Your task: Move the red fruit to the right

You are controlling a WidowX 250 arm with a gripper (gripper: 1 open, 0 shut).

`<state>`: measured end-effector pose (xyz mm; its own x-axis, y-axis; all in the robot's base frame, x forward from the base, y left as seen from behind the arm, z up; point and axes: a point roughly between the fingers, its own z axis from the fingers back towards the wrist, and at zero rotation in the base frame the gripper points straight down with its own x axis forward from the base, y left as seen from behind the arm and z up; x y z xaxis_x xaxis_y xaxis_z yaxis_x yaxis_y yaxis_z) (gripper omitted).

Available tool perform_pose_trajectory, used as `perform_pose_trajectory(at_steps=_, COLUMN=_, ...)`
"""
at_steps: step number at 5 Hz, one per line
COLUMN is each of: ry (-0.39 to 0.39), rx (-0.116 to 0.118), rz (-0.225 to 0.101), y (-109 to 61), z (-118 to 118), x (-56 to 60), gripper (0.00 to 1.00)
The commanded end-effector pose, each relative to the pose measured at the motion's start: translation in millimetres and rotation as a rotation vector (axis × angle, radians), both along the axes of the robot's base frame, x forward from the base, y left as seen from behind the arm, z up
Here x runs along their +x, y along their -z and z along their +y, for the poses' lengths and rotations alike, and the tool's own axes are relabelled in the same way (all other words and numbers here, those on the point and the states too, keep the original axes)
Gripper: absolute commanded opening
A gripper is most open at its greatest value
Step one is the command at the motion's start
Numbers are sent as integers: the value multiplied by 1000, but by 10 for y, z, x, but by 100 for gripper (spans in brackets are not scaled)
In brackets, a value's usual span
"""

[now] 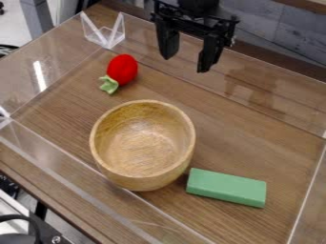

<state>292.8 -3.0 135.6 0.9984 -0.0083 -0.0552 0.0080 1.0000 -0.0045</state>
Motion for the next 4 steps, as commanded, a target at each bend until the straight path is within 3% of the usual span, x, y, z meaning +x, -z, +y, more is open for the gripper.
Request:
perform_pose_trajectory(at_steps=1, ry=-14, rx=6, rz=5, y=22, z=126, x=-1, gripper=100)
perform_pose_trajectory(at_steps=3, ry=-60, rx=32, rz=-26, y=14, z=666, x=-15, gripper=100)
perform_pose_trajectory(at_steps=4, ry=-73, rx=45, rz=-35, y=91, z=917, x=-29, gripper=100)
